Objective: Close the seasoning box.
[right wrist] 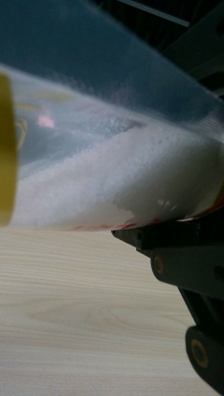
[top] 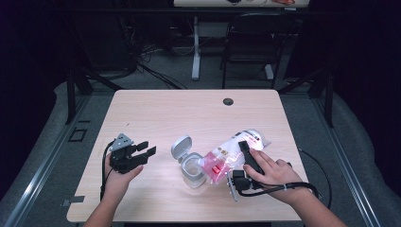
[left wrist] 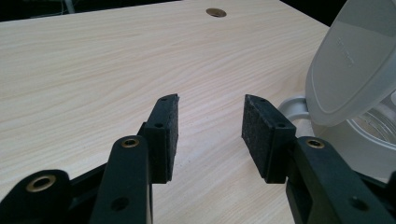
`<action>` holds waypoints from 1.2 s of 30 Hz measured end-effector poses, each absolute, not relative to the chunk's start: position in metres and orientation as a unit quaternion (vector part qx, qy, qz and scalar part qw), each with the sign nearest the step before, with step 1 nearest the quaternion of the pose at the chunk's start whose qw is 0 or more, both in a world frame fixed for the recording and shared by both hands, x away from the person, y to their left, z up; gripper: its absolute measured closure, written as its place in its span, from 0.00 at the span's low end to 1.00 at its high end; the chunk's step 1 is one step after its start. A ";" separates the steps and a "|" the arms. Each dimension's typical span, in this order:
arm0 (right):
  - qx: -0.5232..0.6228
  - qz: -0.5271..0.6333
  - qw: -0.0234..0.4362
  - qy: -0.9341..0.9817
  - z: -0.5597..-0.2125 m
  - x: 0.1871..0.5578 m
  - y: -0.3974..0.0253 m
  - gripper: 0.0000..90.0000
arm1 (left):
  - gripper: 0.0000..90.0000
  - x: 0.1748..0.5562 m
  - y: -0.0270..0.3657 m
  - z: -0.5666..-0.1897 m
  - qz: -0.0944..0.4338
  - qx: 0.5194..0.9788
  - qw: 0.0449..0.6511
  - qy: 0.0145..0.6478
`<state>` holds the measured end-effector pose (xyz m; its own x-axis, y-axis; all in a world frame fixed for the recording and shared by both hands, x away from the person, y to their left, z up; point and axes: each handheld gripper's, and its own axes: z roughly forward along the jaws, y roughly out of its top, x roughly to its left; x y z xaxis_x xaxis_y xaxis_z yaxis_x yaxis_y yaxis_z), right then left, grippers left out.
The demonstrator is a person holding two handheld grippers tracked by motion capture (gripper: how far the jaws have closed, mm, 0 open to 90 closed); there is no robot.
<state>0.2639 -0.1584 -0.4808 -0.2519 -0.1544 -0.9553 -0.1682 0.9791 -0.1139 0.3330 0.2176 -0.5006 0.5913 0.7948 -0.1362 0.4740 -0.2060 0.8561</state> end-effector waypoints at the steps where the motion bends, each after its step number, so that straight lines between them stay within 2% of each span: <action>1: -0.102 0.005 0.604 0.791 -0.481 0.264 -0.159 0.59 | 0.63 0.333 0.218 -0.501 0.171 0.758 0.471 0.418; 36: -0.140 -0.044 0.614 0.775 -0.476 0.265 -0.151 0.60 | 0.63 0.333 0.217 -0.500 0.170 0.758 0.472 0.416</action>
